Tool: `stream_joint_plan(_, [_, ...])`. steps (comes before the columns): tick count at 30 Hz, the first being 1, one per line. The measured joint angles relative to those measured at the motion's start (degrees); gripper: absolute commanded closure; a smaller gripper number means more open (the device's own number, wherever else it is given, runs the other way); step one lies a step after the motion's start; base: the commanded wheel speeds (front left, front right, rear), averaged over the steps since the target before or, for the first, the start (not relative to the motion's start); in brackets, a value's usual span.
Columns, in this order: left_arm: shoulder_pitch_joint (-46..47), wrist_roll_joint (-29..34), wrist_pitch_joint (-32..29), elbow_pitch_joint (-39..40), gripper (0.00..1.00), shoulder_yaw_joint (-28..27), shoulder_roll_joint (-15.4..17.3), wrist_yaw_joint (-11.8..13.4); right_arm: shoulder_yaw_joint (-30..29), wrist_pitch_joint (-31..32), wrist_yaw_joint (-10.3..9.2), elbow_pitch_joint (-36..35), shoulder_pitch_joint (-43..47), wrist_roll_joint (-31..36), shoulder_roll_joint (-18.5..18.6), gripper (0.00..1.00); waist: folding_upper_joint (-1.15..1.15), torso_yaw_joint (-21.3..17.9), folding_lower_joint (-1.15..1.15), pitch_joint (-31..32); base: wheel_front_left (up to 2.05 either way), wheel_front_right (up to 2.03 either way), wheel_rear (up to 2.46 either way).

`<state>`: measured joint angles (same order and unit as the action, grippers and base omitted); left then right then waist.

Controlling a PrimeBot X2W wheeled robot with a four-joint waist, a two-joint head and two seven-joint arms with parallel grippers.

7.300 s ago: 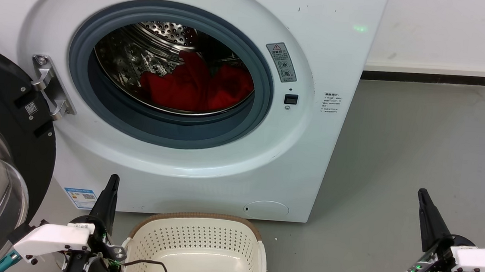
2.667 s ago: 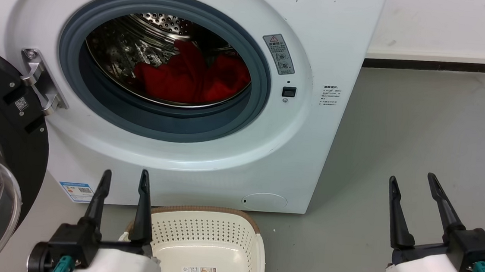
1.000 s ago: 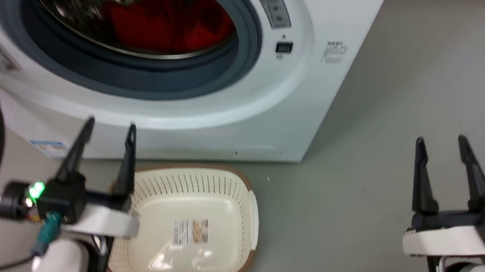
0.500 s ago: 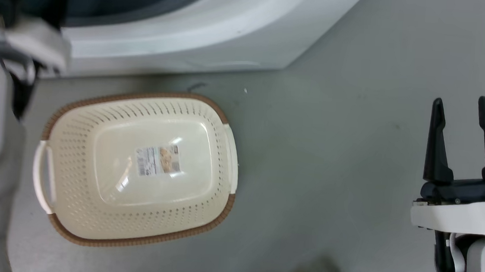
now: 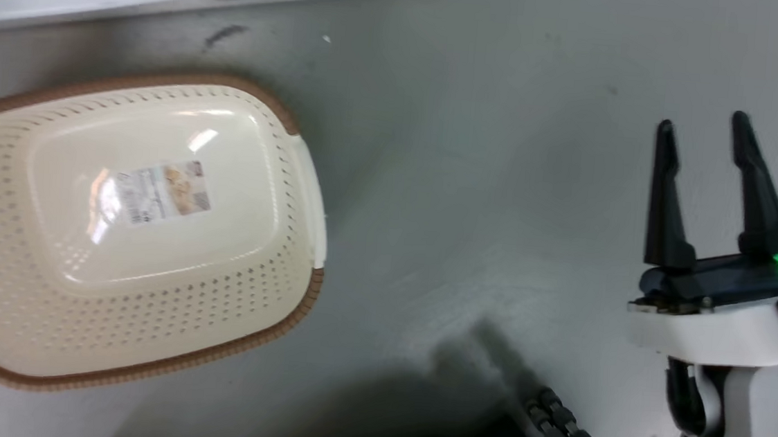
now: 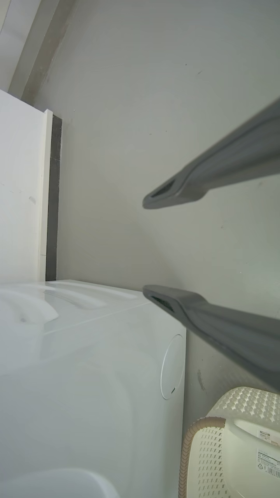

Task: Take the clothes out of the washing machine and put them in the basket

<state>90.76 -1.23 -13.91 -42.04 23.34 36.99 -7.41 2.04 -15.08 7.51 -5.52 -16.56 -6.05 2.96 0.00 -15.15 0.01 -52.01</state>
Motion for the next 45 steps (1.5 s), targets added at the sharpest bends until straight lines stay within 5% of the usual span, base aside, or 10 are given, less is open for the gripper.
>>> stream_joint_plan(6, [9.86, -1.87, -6.04, -6.17, 0.00, 5.93, 5.17, 0.00, 2.03, 0.00, 0.01, -0.22, 0.04, -1.16, -0.03, 0.00, 0.00, -3.84, 0.00, -3.88, 0.00, 0.00, 0.00])
stream_joint_plan(22, [17.63, -12.93, -14.96, -13.70, 0.00, 17.34, 8.04, -0.08, 2.69, 0.00, 0.01, -2.75, 3.79, -1.07, -0.03, 0.00, 0.00, -5.93, -0.02, -6.69, 0.00, 0.00, 0.00])
stream_joint_plan(23, [17.72, -13.71, -15.21, -13.89, 0.57, 17.59, 8.04, -0.08, 2.82, 0.00, 0.01, -2.88, 3.79, -1.07, -0.03, 0.00, 0.00, -5.91, -0.02, -6.71, 0.00, 0.00, 0.00])
stream_joint_plan(24, [17.74, -14.51, -15.24, -13.97, 1.00, 18.04, 8.06, -0.07, 2.88, 0.00, 0.01, -2.97, 3.79, -1.12, -0.03, 0.00, 0.00, -5.88, -0.02, -6.71, 0.00, 0.00, 0.00])
stream_joint_plan(37, [19.47, -17.83, -5.24, -13.66, 1.00, 21.68, 9.16, -0.08, 1.11, 0.00, 0.01, -2.88, 1.37, -0.80, -0.03, 0.00, 0.00, -5.29, -0.01, -5.53, 0.00, 0.00, 0.00])
stream_joint_plan(45, [12.14, -20.65, 6.77, -16.03, 1.00, 21.90, 5.15, 0.43, -2.44, 0.00, 0.02, -1.26, 0.62, 2.30, -0.05, 0.00, 0.00, -3.13, -0.01, -1.02, 0.00, 0.00, 0.00])
